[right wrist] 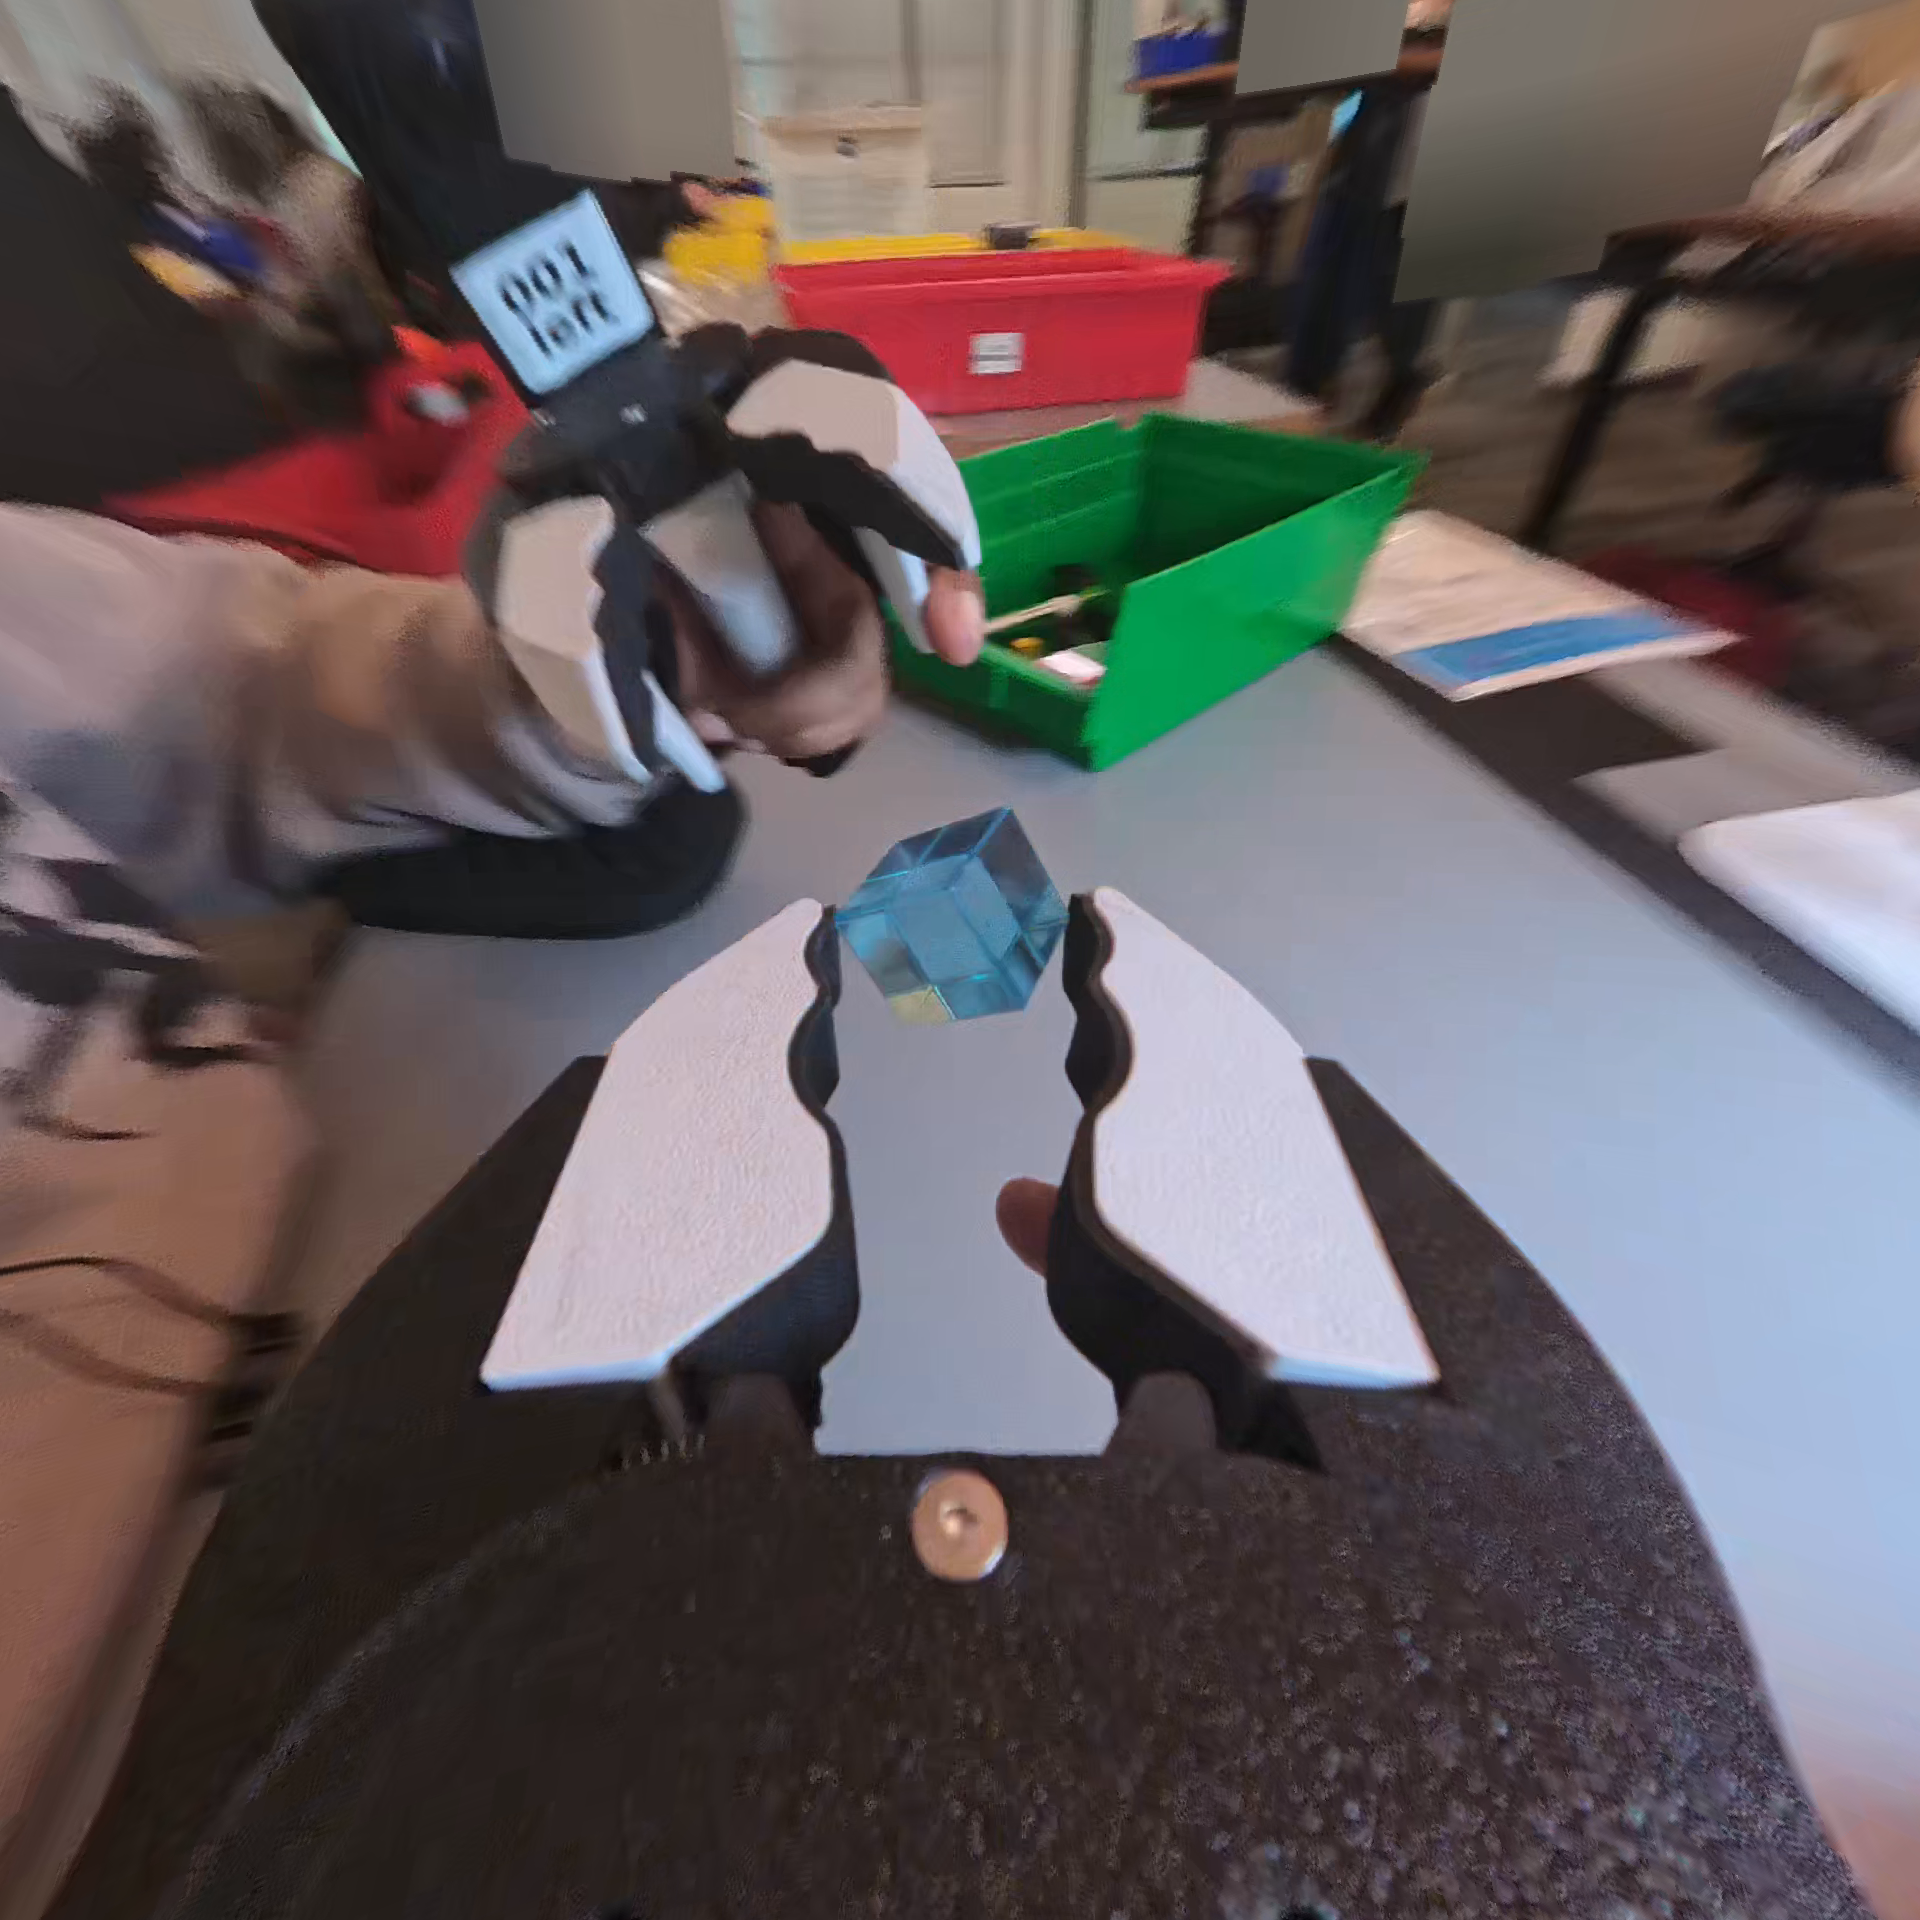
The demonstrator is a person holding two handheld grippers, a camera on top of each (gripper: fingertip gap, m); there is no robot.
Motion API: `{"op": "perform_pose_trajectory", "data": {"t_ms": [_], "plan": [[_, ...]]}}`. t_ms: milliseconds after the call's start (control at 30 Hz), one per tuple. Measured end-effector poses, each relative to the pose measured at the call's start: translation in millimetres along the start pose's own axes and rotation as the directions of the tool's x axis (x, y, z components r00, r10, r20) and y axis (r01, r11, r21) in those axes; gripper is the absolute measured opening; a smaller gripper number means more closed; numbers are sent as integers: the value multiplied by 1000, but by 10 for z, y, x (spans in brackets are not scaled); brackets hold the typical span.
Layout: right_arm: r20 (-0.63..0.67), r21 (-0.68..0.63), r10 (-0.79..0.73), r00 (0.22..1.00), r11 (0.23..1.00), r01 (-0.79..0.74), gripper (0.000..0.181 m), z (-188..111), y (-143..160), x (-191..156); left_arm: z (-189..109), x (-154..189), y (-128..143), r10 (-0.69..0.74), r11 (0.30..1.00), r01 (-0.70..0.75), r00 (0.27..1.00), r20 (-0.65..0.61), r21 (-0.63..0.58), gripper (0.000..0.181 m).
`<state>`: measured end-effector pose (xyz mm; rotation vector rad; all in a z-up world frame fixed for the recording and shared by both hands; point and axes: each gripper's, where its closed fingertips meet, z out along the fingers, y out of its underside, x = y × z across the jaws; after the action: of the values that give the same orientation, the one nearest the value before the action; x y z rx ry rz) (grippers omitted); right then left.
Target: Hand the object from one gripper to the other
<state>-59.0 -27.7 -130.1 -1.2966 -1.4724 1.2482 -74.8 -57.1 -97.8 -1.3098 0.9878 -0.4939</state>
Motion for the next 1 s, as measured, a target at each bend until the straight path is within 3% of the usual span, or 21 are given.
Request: {"op": "perform_pose_trajectory", "data": {"t_ms": [100, 200, 400, 567, 733, 1000], "plan": [[276, -66, 257, 926, 966, -249, 41, -23, 72, -256, 60, 107, 78, 70, 997, -71, 997, -26, -41, 66], [454, -167, 364, 814, 932, -323, 41, -67, 161, -493, 108, 256, 135, 128, 989, -134, 988, -83, -68, 68], [570, -278, 360, 738, 930, -238, 41, -72, 341, -749, 191, 677, 333, 86, 980, -133, 953, -292, -147, 65], [645, -369, 397, 653, 910, -189, 41, -38, 499, -958, 234, 923, 412, 80, 974, -156, 917, -391, -167, 63], [689, -417, 443, 574, 890, -186, 41, -17, 578, -1091, 214, 1053, 462, 100, 960, -203, 891, -442, -191, 58], [707, -415, 474, 525, 879, -235, 41, -47, 534, -1092, 221, 1099, 513, 163, 938, -279, 880, -446, -207, 52]]}}
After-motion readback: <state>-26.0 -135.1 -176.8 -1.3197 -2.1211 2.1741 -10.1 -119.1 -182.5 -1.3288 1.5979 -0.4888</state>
